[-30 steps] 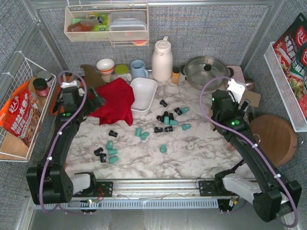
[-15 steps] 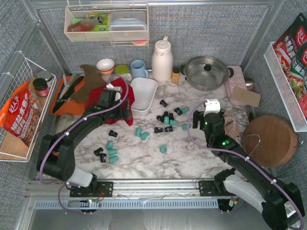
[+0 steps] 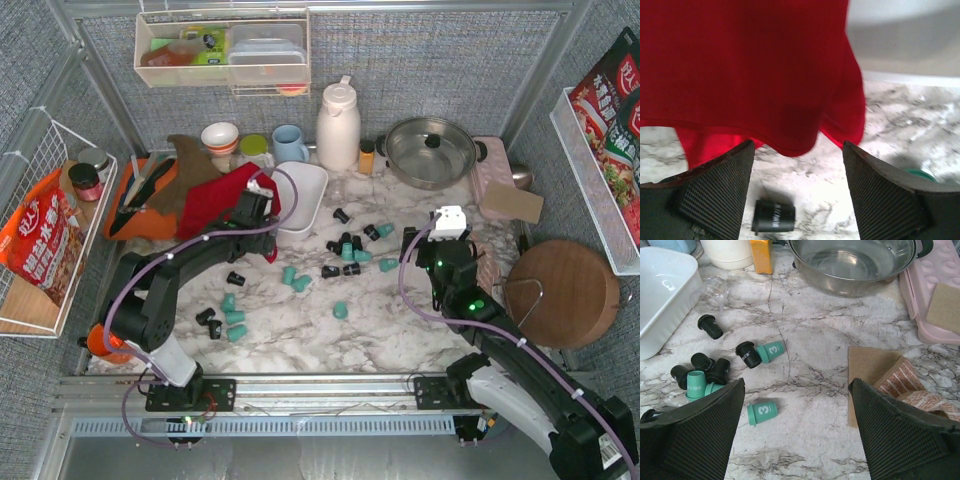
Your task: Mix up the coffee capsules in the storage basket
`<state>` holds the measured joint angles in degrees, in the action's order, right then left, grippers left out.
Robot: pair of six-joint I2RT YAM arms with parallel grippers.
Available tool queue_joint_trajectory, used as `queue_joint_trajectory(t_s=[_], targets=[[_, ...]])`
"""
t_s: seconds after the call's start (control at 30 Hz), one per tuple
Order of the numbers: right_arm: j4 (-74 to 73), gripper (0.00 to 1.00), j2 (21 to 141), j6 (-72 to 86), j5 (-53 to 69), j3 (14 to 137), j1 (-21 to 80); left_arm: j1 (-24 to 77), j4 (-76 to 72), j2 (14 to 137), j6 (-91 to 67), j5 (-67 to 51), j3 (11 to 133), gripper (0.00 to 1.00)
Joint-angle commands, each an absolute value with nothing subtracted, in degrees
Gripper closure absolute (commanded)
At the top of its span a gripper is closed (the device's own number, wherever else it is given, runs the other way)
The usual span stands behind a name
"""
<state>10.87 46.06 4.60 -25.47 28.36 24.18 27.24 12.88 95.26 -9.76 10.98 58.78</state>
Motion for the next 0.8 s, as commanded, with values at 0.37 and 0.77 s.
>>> queue_joint_trajectory(t_s=[0.37,0.77], targets=[[12.13,0.08,41.62,4.65,-27.58,27.87,24.00,27.88,1.28,97.36,-12.05,22.50,57.50,0.19],[12.34,0.08,42.32,4.76,-28.47,27.93,23.86,27.89,-2.43,99.87,-15.93,31.44,56.36,0.59]])
